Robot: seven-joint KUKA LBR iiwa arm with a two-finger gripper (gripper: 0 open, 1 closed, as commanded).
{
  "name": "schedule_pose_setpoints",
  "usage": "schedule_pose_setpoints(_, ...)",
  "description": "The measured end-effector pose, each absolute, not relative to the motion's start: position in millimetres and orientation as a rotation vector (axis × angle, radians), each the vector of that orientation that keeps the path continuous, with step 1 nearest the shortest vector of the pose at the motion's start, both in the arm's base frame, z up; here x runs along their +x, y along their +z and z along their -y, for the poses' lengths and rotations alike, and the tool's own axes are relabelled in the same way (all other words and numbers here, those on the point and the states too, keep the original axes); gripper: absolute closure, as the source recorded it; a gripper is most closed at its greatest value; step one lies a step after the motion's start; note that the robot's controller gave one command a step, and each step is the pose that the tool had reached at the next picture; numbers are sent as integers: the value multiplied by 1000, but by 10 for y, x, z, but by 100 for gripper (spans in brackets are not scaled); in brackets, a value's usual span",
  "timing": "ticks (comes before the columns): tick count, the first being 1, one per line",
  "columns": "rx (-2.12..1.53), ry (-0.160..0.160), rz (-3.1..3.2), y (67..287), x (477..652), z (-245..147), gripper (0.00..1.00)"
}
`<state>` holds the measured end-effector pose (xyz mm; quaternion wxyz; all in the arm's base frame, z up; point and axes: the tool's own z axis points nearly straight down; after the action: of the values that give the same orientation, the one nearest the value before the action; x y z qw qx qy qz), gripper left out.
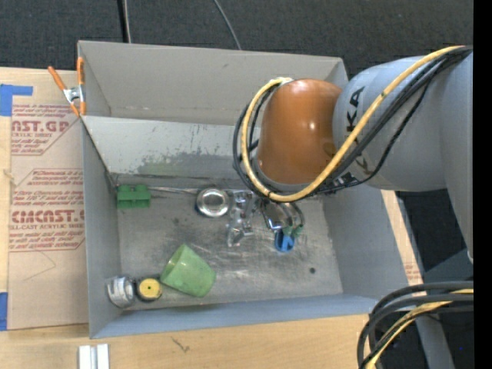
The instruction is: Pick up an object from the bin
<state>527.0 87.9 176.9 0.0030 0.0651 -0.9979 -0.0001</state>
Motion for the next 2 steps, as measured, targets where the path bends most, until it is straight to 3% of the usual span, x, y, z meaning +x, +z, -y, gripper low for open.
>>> schedule_pose_setpoints(1,206,-1,3136,1803,5289,-883,0)
schedule_pose_setpoints(2,783,-2,3039,832,5502,-971,0)
